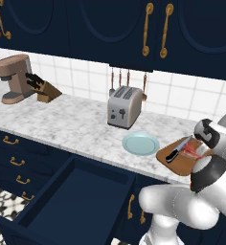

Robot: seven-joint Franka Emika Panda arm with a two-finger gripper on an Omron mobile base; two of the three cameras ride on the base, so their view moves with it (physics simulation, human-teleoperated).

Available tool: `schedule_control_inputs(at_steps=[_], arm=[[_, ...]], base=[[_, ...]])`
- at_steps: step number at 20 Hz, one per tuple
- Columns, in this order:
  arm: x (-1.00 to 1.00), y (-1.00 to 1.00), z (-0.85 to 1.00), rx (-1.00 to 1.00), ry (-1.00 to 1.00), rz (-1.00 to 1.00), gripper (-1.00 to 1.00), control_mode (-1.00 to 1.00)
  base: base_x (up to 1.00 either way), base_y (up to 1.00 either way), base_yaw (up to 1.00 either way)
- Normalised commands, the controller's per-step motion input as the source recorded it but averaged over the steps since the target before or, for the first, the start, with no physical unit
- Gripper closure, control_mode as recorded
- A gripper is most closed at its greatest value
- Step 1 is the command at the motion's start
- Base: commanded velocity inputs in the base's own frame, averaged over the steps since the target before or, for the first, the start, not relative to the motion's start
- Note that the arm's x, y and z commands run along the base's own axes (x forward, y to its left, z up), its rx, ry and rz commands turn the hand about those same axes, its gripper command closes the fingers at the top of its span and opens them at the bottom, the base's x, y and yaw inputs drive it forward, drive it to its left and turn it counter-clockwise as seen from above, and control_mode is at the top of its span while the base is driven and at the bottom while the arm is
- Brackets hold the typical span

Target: Pick up the knife from the drawer and place it on the cutting board. Then place the meat from the plate to the cutting board.

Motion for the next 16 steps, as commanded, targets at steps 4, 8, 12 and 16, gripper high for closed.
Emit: schedule_control_inputs(at_steps=[4,8,12,16], arm=[[-0.35,0.57,0.61,0.0,0.0,0.0,-1.0,-1.0],[-0.26,0.89,0.66,-0.04,0.0,0.0,-1.0,-1.0],[-0.38,0.83,0.63,-0.02,0.0,0.0,-1.0,-1.0],[-0.5,0.87,0.63,-0.03,0.0,0.0,-1.0,-1.0]], base=[[0.0,0.0,0.0],[0.0,0.0,0.0],[0.0,0.0,0.0],[0.0,0.0,0.0]])
